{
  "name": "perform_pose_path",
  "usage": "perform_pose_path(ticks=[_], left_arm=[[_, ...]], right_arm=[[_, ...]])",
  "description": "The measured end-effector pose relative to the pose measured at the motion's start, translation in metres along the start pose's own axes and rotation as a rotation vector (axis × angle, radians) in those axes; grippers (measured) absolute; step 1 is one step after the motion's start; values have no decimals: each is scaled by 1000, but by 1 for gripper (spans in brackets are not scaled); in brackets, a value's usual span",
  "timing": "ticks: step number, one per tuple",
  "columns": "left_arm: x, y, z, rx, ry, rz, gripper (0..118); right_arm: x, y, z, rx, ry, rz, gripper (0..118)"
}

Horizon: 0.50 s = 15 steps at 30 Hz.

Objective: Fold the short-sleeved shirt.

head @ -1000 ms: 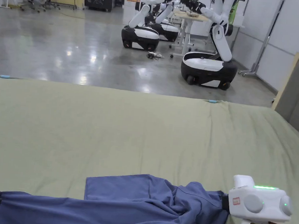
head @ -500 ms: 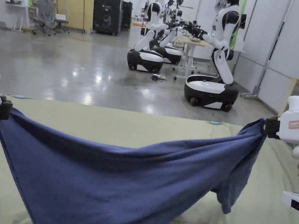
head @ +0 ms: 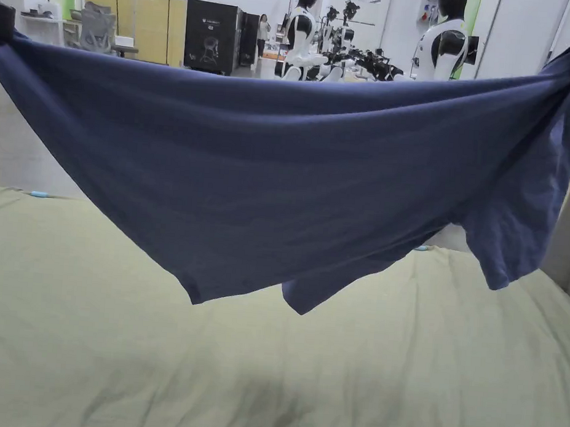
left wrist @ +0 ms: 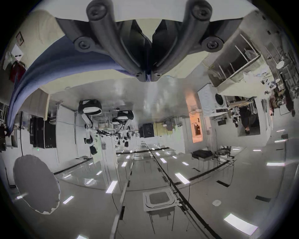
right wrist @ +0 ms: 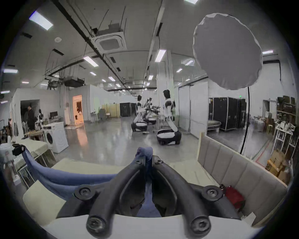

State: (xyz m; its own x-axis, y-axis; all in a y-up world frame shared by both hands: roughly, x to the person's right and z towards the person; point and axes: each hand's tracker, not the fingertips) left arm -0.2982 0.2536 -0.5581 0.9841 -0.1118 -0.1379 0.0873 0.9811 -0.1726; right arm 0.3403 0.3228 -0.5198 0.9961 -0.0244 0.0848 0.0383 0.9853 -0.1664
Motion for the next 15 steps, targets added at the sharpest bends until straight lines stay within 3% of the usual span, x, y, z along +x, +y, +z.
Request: perform_pose_path(ticks=[5,15], left_arm=[[11,-31,-30,-59,-4,-13,4],[35,-181,-56,-205,-108,135,4]], right_arm=[[-4,-39,-32,-51,-17,-3,10],[14,-194,-89,-259,-19,-108,10]])
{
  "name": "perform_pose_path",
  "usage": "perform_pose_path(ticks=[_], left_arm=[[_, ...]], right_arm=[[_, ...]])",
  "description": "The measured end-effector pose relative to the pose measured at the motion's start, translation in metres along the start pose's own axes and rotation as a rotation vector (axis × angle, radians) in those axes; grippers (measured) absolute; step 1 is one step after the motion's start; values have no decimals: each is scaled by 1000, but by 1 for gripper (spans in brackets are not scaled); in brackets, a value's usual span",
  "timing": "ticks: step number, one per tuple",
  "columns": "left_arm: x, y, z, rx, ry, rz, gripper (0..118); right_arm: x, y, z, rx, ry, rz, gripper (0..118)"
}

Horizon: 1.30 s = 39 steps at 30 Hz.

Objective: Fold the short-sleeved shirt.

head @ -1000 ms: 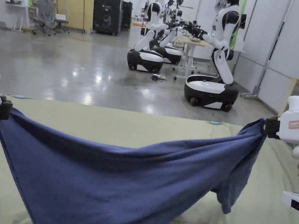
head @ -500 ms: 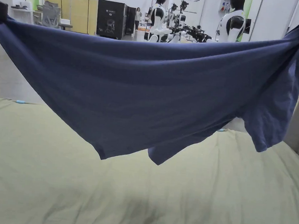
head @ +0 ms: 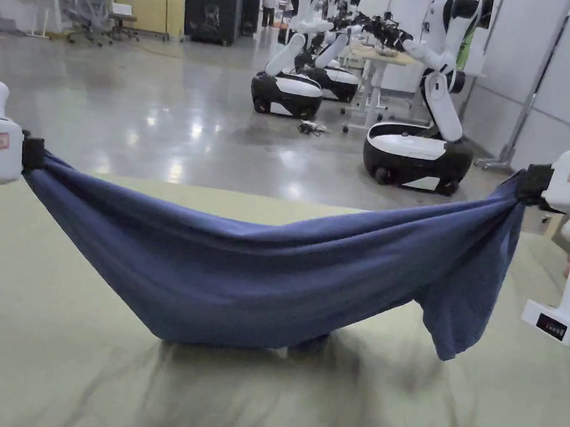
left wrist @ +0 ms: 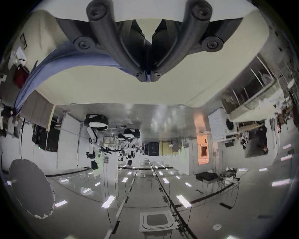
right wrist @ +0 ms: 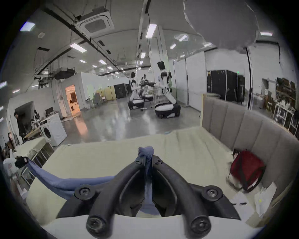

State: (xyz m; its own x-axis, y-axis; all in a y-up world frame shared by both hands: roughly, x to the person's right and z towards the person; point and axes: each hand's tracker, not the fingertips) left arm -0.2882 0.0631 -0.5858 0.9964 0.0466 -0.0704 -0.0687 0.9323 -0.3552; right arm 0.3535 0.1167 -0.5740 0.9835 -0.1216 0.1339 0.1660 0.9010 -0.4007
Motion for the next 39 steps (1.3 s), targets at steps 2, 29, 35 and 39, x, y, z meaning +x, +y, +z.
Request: perform_pose_path(ticks=[2,29,35,39], left_arm=[[-3,-15,5,-28,4,-2,4],[-18,-240,204,-405,-23,-272,109],[63,-173,250,10,-72,-309,108],[109,-161,273,263,-64,-305,108]], right_arm=[[7,-14,5,-8,-10,5,10],[86,-285,154,-325,-12,175,64],[-10,-233,202,80,142,185,80],[-63,-229,219,274,202,181,80]])
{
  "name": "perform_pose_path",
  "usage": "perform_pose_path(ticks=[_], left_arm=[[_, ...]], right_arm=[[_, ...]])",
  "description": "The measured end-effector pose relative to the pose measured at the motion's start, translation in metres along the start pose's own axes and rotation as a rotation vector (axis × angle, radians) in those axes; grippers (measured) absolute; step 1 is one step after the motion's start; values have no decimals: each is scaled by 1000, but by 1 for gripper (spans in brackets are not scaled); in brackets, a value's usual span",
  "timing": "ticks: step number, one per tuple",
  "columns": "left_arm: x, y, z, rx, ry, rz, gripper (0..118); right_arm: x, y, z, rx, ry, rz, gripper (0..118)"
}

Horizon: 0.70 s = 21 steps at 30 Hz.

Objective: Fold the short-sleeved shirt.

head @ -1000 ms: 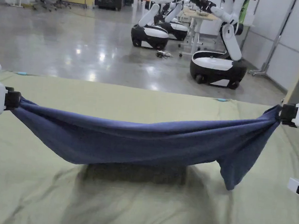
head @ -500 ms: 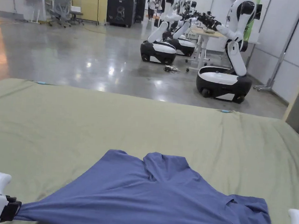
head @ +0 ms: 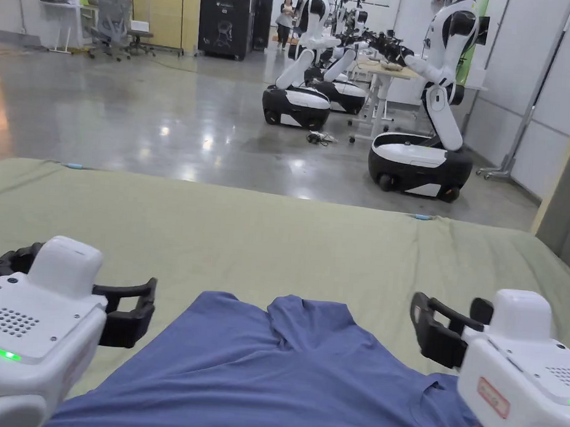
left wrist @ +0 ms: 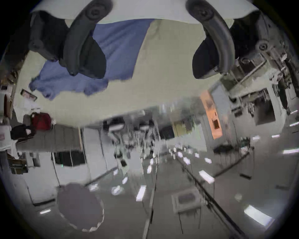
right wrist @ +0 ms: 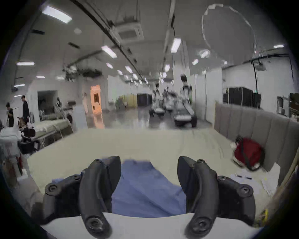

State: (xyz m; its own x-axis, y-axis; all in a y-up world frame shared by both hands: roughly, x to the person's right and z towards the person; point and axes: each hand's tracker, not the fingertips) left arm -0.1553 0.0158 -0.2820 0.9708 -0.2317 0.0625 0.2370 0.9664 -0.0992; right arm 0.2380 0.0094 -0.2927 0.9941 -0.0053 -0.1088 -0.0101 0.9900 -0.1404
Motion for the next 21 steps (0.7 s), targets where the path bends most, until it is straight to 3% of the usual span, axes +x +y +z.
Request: perform_pose_path(ticks=[2,3,4,5,6,8,10,13,20,21], left_arm=[[7,-1,3,21,21,31,108],[9,-2,4,20,13,47,107],[10,-2,4,12,8,63,96],[6,-6,1,-4,0,85,58],[4,-7,2,-21,-19,102,0],[-3,-13,-1,-35,73,44,0],[-24,-18,-2,-90,-31,104,0],[-59,-40,-2,-198,-8,116,0],[-127,-120,-18,-559,-32,270,0],[-129,-133,-24,-605,-37,283,4]], right_arm=[[-20,1,1,45,-24,46,76],[-27,0,1,54,-40,55,63],[-31,-1,1,55,-37,56,28],[-36,0,0,56,-36,55,4],[-41,1,-1,61,-59,65,4],[-45,1,-3,71,-64,71,4],[-48,4,-6,45,-22,55,4],[-51,-1,-9,32,-22,102,4],[-56,-23,-24,-57,18,65,4],[-58,-26,-27,-69,22,59,4]])
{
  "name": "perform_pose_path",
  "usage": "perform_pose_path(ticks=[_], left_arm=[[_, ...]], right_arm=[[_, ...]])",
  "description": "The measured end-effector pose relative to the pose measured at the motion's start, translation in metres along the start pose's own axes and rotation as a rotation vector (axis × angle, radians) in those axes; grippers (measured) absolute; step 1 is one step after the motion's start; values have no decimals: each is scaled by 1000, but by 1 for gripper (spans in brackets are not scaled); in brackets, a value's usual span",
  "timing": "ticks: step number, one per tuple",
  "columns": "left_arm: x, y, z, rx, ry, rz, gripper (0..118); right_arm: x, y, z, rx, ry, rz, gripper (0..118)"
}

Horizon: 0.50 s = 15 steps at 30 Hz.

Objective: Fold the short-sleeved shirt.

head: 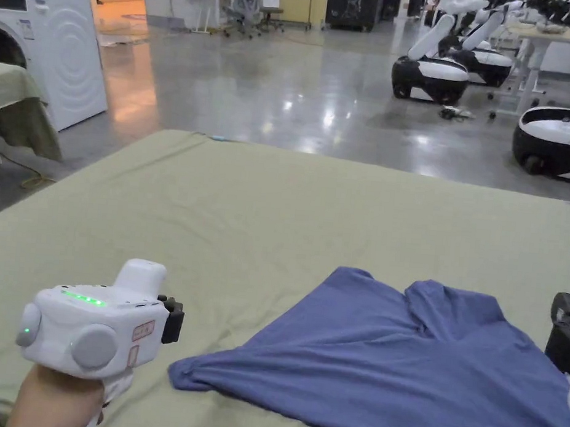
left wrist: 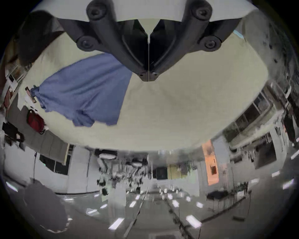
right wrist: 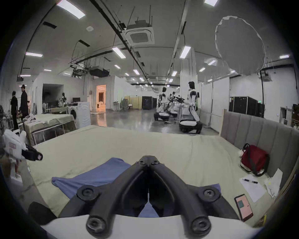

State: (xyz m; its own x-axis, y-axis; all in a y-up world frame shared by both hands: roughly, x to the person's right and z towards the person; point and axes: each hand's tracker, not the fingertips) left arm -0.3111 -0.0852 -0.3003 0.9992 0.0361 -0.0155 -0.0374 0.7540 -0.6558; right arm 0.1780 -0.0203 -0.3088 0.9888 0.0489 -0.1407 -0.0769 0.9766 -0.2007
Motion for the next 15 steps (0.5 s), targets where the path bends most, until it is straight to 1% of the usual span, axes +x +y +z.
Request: perform_pose_path(ticks=[1,2,3,4,5,6,9,11,12,13,14,15], left_arm=[[-3,-6,-8,-17,10,0,30],[-5,-12,-20,-50,23,-19,72],[-6,-18,-33,-91,34,-35,111],[-7,-23,-44,-121,45,-53,117],[-7,-23,-50,-47,38,-72,116],[-6,-25,-58,-98,55,-61,116],[-13,-31,-86,-117,39,-69,116],[-14,-32,-103,-161,57,-105,113],[-5,-34,-104,-188,89,-130,107],[-6,-35,-111,-206,122,-152,94],[-6,-37,-118,-229,133,-179,88],[-2,-39,-118,-246,112,-207,86]], right_arm=[[-2,-2,-2,-10,4,-2,4],[-3,-5,-4,-21,6,-2,4],[-5,-7,-6,-29,7,-2,4],[-6,-8,-7,-37,8,0,4],[-7,-10,-9,-45,7,2,4],[-7,-12,-10,-55,5,4,4],[-7,-15,-15,-82,-2,22,4],[-5,-16,-17,-90,-5,20,4],[-4,-16,-17,-94,-7,12,4],[-3,-17,-17,-96,-9,7,4],[-2,-17,-16,-98,-12,6,4],[-2,-18,-16,-100,-12,5,4]])
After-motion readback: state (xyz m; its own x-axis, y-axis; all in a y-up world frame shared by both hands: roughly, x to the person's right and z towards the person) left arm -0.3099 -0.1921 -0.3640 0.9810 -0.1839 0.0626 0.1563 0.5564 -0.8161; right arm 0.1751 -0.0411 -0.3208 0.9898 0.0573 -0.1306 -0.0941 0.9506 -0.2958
